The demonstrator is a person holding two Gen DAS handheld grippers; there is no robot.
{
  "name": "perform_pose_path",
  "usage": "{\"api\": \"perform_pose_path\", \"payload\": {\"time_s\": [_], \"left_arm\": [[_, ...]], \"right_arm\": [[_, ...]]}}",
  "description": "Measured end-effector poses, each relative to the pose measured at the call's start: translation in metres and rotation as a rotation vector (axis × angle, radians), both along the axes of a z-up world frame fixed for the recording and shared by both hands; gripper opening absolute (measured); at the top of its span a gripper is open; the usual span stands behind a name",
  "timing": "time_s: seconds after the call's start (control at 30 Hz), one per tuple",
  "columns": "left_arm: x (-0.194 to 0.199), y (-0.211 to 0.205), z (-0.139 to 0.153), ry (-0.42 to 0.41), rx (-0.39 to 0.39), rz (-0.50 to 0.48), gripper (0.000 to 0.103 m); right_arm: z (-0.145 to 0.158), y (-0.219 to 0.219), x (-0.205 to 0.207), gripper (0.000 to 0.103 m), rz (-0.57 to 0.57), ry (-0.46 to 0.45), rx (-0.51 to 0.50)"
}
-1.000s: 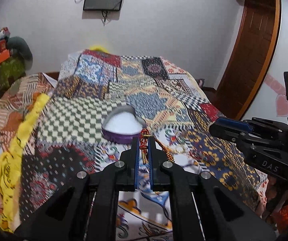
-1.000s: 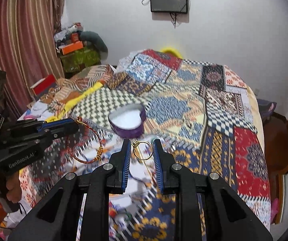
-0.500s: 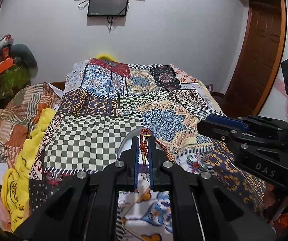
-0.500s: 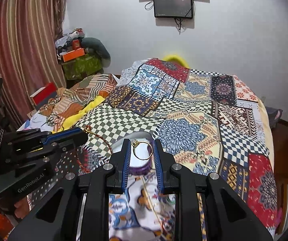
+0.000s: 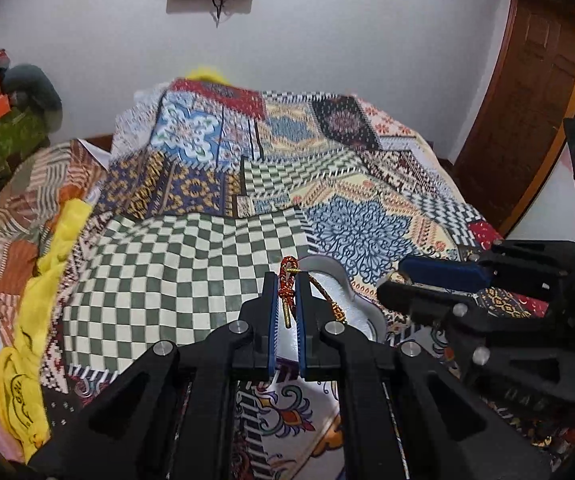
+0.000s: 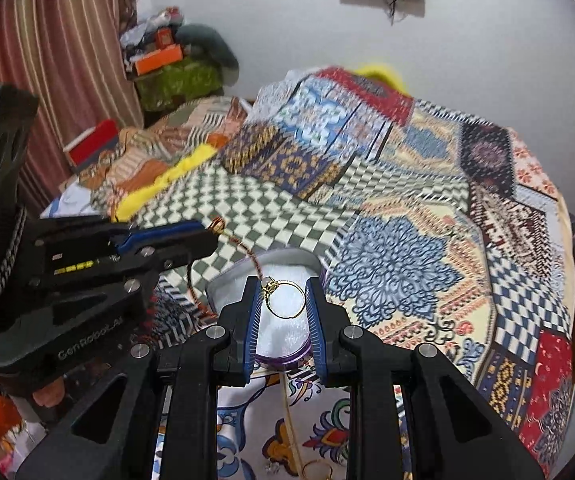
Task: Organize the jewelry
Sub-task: 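Carry the bracelet and ring into the purple heart tin and open both tools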
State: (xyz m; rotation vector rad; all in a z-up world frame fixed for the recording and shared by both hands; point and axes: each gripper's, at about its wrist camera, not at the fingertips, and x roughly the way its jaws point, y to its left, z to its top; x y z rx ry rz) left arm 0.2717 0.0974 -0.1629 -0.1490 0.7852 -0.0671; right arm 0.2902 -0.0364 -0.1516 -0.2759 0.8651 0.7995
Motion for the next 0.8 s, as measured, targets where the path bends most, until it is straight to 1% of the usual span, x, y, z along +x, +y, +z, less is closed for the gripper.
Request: {"api": "perform_pose_path", "payload": {"time_s": [0.07,0.27,0.4,0.63,0.7,0.8], "left_arm": [[0.006,0.002,-0.007,0.019,-0.002,-0.008,0.007],[0.021,0.001,-0.024,0.073,0.026,-0.04,0.007],[0.026,0.003,-0.03,0.089,0.054,-0.029,0.007],[0.028,0.009,-0.035,0.119,0.004,-0.052,0.007],[0.025,0.01,-0.031,0.111,0.01,-0.047,0.008],[0.02,0.015,-0.025,0.091,0.014,-0.032,0.016]], "right_arm": [[-0.006,0.003,0.004,0.02,0.021,0.032,-0.012],[-0.021,0.01,0.012,0.02,0.056,0.081,-0.055],[-0.028,0.014,0.014,0.02,0.066,0.08,-0.088],[-0.033,0.02,0.017,0.02,0.082,0.086,-0.102],[-0.034,0.021,0.018,0.02,0.085,0.084,-0.109],[-0.036,0.025,0.019,0.02,0.09,0.079,-0.12]]}}
